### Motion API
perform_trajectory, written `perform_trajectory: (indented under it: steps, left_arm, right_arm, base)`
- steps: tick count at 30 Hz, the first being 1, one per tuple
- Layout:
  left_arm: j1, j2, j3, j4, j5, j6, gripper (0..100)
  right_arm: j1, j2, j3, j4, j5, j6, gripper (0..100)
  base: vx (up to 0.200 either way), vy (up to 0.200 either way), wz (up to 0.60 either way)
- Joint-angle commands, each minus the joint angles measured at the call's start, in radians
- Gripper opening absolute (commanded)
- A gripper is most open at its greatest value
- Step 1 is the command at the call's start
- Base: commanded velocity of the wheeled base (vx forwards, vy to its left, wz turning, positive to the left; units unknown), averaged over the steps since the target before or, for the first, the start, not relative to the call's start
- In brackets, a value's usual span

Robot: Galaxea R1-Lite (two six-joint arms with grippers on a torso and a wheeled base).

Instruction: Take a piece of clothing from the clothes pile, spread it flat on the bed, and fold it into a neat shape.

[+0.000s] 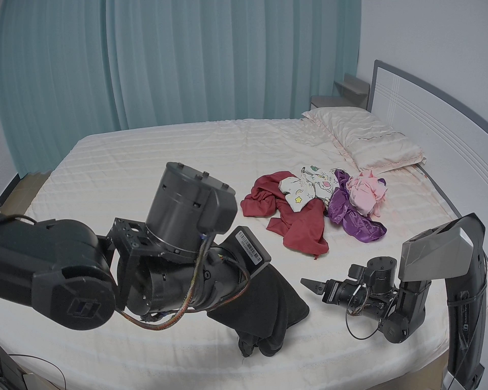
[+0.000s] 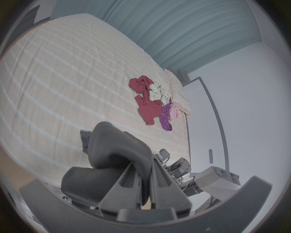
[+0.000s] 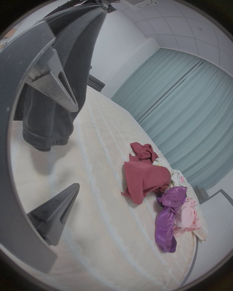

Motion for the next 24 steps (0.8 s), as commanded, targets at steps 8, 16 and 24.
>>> perform_trajectory:
  steps: [8, 16, 24]
  left_arm:
    - [-0.029, -0.003, 0.001, 0.022, -0.001, -0.001, 0]
    - [-0.052, 0.0, -0.003, 0.021, -0.003, -0.003, 0]
    - [-0.063, 0.008, 0.001, 0.021, -0.003, -0.003, 0]
  right_arm:
    - [-0.028, -0.011, -0.014, -0.012, 0.002, 0.0, 100]
    - [-0.038, -0.011, -0.015, -0.012, 0.005, 0.0, 100]
    - [-0.038, -0.01, -0.014, -0.012, 0.005, 0.0, 100]
  base:
    - [0.0, -0.2, 0.0]
    - [0.0, -0.2, 0.0]
    - [0.0, -0.2, 0.0]
